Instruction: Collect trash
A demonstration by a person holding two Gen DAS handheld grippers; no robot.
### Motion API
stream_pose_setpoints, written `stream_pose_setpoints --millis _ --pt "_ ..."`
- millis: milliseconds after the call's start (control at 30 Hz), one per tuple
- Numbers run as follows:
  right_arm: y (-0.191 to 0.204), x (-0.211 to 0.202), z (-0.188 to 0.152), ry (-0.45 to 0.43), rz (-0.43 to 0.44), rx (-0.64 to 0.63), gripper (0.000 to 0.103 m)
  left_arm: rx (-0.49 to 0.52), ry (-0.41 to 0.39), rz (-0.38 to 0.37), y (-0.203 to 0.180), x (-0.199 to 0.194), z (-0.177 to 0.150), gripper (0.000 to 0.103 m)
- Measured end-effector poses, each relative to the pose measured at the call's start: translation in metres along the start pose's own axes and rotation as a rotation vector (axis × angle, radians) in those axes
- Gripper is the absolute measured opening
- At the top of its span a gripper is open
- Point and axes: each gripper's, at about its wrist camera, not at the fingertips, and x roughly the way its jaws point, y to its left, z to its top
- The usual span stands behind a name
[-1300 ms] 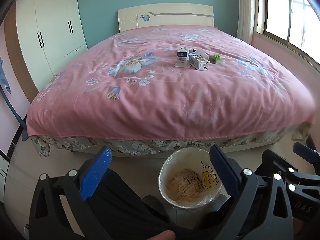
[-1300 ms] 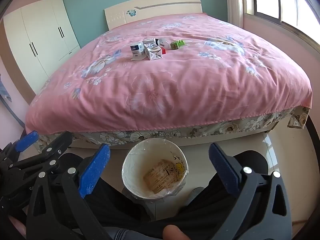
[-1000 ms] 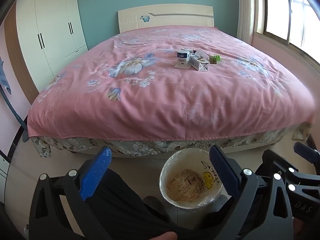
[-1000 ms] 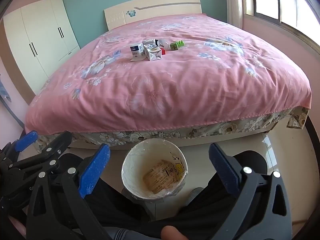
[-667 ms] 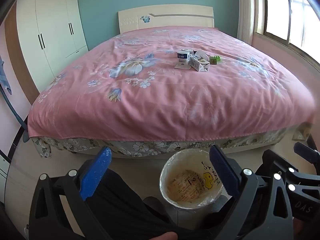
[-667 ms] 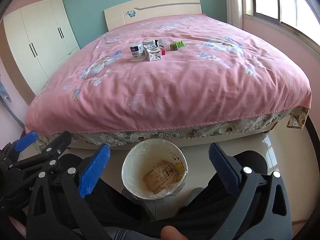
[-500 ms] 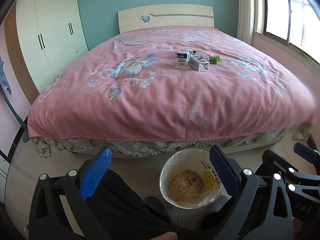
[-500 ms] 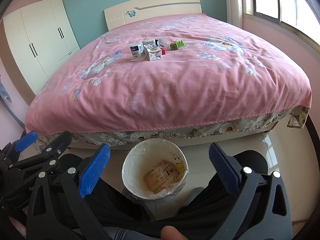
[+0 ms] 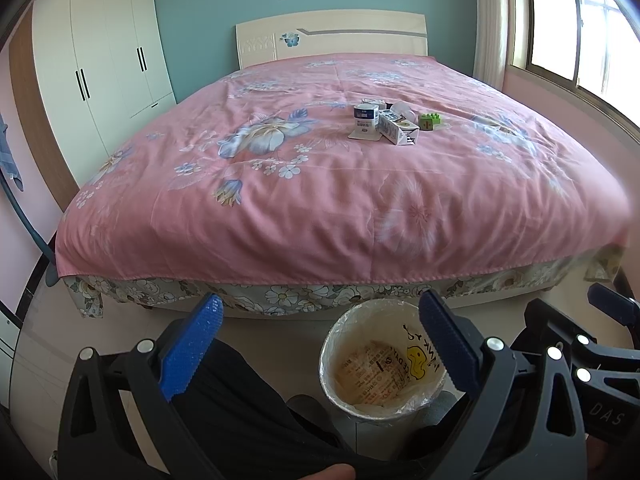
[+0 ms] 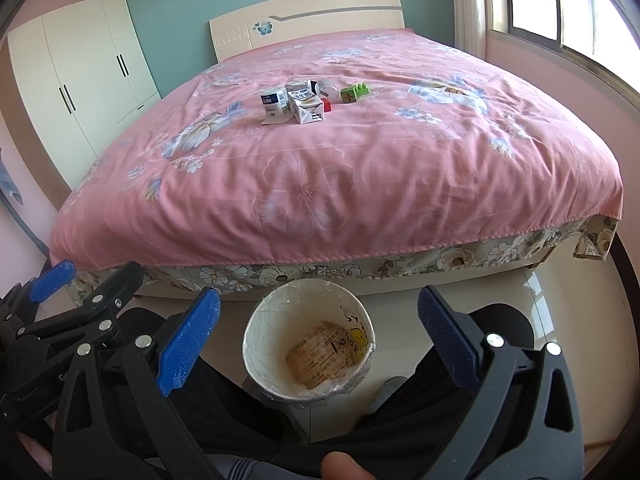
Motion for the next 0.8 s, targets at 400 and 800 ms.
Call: stream_pose_setpoints --millis 400,800 --pt "0.0014 -0.0006 0.0014 0.0 -0.002 0.0 0.098 0.003 -0.004 0.003 -0.0016 -0.0005 0.001 0.1" --pt "0.0016 0.0007 0.0026 0.001 -0.001 -0.001 0.098 0.003 -0.005 0.005 -0.0023 -0.0004 0.0012 0.1"
